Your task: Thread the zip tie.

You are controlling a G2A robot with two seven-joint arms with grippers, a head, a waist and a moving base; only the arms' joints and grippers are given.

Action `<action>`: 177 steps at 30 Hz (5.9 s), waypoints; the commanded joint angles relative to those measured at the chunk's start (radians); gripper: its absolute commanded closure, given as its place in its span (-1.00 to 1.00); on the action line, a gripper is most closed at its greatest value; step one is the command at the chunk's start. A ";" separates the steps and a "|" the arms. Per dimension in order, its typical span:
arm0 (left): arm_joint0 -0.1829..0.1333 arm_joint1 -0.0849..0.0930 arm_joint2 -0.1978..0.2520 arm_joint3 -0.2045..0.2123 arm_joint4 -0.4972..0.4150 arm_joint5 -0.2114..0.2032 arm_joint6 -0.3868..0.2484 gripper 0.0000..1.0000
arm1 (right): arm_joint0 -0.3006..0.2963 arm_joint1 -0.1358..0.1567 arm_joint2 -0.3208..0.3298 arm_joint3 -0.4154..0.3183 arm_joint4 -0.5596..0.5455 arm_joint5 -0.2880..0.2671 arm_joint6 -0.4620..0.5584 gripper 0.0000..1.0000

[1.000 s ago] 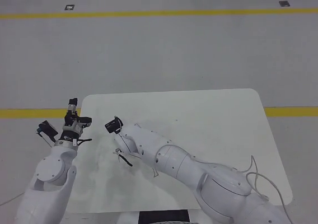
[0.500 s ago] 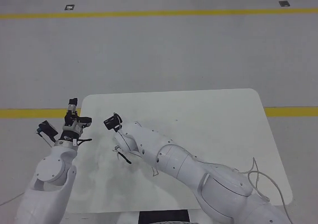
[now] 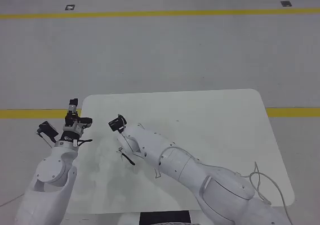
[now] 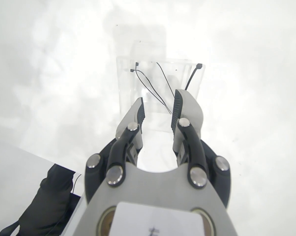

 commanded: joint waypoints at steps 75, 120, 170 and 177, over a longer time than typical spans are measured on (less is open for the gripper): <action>0.000 0.000 0.000 0.000 0.000 0.000 0.000 -1.00 | 0.115 -0.103 -0.252 0.297 0.244 -0.166 -0.066 0.90; 0.000 0.000 0.000 0.000 0.000 0.000 0.000 -1.00 | 0.145 -0.103 -0.272 0.291 0.312 -0.193 -0.058 0.68; 0.000 0.000 0.000 0.000 0.000 0.000 0.000 -1.00 | 0.130 -0.109 -0.272 0.309 0.294 -0.226 -0.019 1.00; 0.000 0.000 0.000 0.000 0.000 0.000 0.000 -1.00 | 0.139 -0.108 -0.272 0.293 0.292 -0.204 -0.022 1.00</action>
